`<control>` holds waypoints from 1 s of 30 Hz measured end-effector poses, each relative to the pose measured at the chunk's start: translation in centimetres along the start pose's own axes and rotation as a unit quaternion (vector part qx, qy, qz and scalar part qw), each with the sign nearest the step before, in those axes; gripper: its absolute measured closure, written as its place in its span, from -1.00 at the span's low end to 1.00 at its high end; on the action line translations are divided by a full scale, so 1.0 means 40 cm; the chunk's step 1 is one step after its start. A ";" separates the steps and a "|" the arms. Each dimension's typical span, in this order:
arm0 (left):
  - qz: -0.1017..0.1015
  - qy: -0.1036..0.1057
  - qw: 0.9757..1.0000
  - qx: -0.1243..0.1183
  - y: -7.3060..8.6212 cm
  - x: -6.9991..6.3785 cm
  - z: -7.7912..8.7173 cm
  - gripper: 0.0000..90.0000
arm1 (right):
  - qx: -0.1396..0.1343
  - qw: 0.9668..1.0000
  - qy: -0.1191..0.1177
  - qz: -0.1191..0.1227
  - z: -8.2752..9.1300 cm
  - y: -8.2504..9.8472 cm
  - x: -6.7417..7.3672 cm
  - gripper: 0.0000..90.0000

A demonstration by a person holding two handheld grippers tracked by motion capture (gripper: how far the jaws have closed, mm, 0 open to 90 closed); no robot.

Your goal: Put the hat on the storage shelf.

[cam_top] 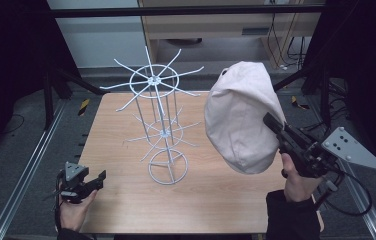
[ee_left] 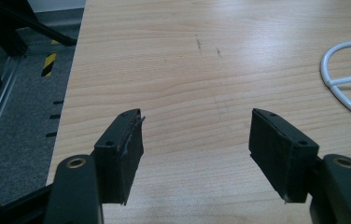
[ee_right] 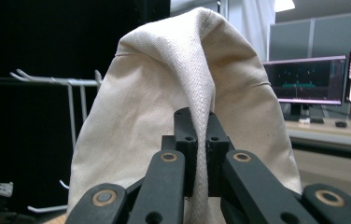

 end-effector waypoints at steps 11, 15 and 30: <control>0.000 0.000 1.000 0.002 0.001 -0.001 -0.001 -0.22 | -0.045 0.999 -0.021 0.017 -0.009 -0.070 0.045 0.97; -0.001 0.000 1.000 0.002 0.001 -0.001 -0.001 -0.22 | -0.046 0.998 -0.031 0.017 -0.034 -0.082 0.057 0.97; -0.002 -0.001 1.000 0.003 0.001 0.000 -0.002 -0.22 | -0.014 0.998 -0.062 0.019 -0.158 -0.038 0.107 0.97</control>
Point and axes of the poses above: each handheld gripper's, and its own axes: z roughly backward along the jaws, y roughly out of its underside, x roughly to its left, the point moved 6 cm from there along -z, roughly forward along the jaws, and after that the axes turned 13 degrees about -y, right-handed, at the moved point
